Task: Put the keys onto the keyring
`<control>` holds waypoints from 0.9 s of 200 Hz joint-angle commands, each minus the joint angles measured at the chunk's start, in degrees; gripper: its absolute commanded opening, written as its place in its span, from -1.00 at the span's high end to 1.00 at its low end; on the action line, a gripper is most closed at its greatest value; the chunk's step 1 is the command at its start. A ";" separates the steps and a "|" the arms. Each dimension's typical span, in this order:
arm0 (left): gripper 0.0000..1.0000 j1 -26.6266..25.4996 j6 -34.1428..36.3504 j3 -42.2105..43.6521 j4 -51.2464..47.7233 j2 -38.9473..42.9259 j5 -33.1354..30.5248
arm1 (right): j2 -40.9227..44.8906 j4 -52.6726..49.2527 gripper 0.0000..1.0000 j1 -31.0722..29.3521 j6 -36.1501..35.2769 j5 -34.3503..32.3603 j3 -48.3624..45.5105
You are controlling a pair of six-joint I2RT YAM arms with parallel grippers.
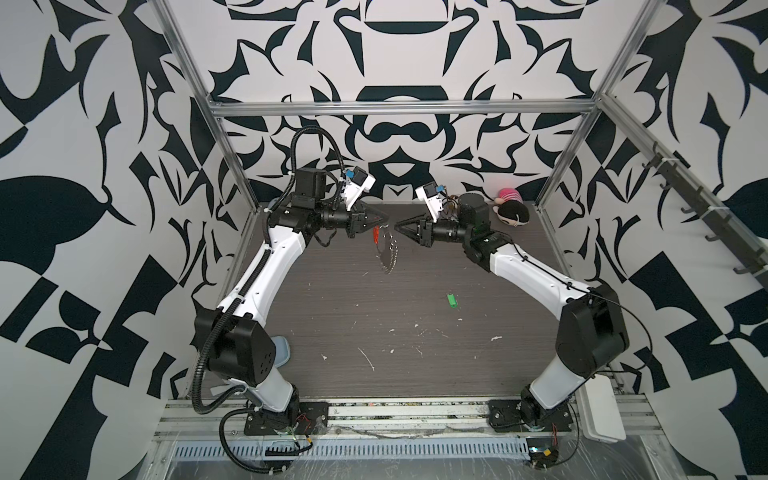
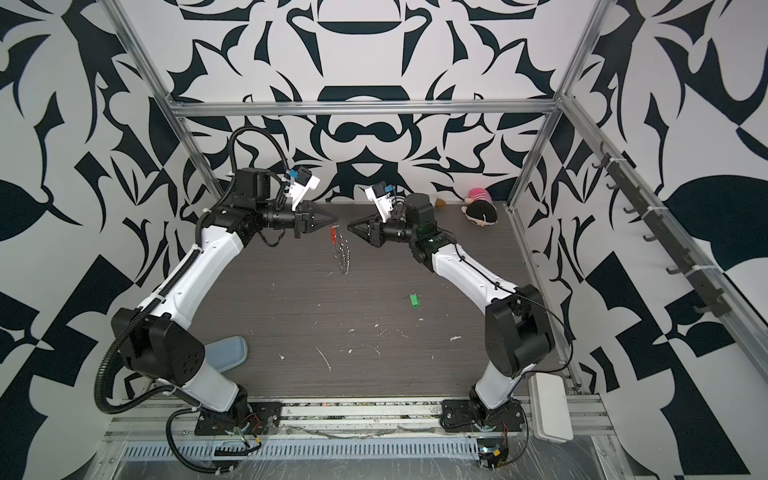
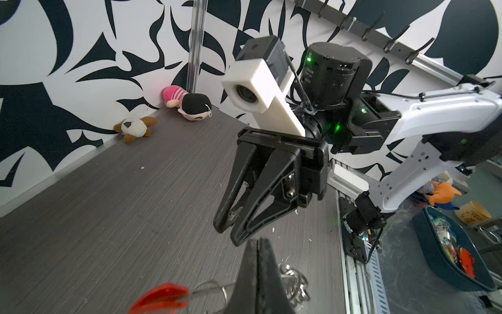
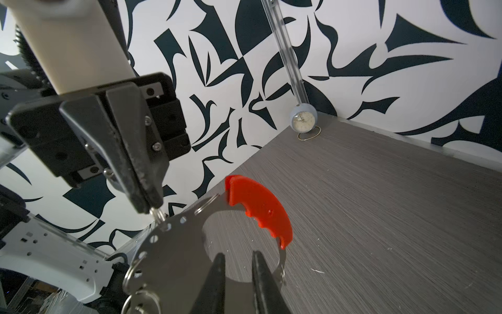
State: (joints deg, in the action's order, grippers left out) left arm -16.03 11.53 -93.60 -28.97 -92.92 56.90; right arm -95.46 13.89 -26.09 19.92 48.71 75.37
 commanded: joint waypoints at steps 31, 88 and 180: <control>1.00 -0.02 6.71 -3.48 -8.04 -1.74 1.24 | 0.75 1.54 0.57 -1.42 -0.44 4.05 3.62; 1.00 0.01 5.52 -3.39 -6.71 -1.87 2.08 | -1.04 6.67 0.57 -1.92 4.31 6.21 4.86; 1.00 -0.02 4.99 -2.78 -6.01 -1.50 2.47 | -2.62 8.14 0.53 -3.09 5.90 6.69 5.30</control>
State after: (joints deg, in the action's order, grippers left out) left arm -15.94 16.29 -95.02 -34.74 -94.48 56.86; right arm -98.72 18.41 -28.75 24.97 54.85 78.32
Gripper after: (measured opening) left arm 0.039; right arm 0.227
